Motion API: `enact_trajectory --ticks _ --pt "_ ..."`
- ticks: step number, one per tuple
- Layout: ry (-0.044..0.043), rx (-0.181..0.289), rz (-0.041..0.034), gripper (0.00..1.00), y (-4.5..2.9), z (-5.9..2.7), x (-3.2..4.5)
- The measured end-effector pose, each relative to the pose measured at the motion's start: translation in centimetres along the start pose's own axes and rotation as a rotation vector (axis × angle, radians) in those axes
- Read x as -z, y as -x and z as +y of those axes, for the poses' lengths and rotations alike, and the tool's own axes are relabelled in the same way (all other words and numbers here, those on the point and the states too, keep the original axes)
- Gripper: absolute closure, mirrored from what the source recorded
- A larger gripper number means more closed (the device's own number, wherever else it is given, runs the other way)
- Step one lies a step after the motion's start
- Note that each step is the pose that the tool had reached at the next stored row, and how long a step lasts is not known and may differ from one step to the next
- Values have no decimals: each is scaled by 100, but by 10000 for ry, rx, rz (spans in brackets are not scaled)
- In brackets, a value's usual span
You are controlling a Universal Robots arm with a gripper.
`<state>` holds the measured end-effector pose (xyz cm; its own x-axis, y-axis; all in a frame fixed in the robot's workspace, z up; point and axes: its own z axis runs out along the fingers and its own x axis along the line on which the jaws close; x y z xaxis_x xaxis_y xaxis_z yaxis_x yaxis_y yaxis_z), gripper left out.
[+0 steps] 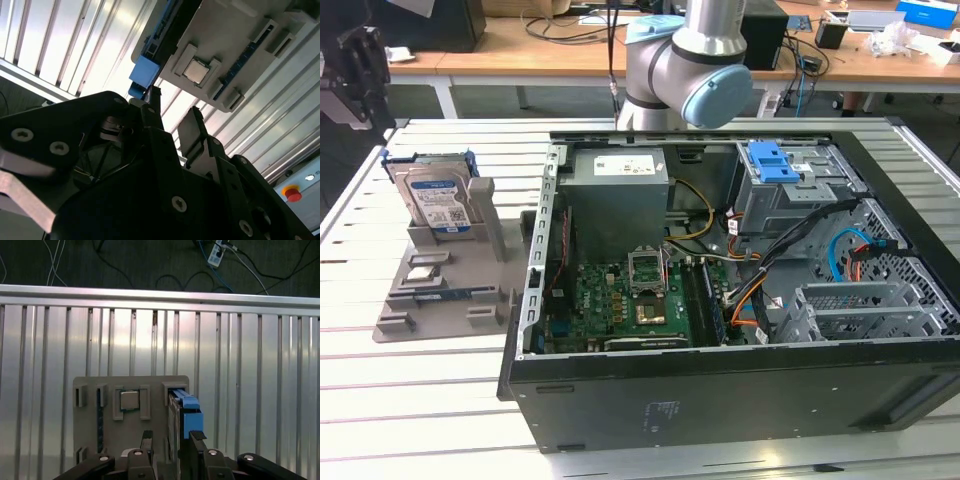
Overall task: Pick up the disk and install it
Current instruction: 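Pick up the disk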
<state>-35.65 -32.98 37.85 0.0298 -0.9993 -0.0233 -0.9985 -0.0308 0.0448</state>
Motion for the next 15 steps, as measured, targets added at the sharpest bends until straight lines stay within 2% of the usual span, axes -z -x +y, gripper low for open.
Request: enact_trajectory --ticks 3,9,13,15 --pt "2 3 0 58 13 -6 -91" --pt "7 25 1 58 44 -17 -203" --pt "6 36 2 58 147 -42 -282" --pt "8 41 2 58 172 -50 -313"
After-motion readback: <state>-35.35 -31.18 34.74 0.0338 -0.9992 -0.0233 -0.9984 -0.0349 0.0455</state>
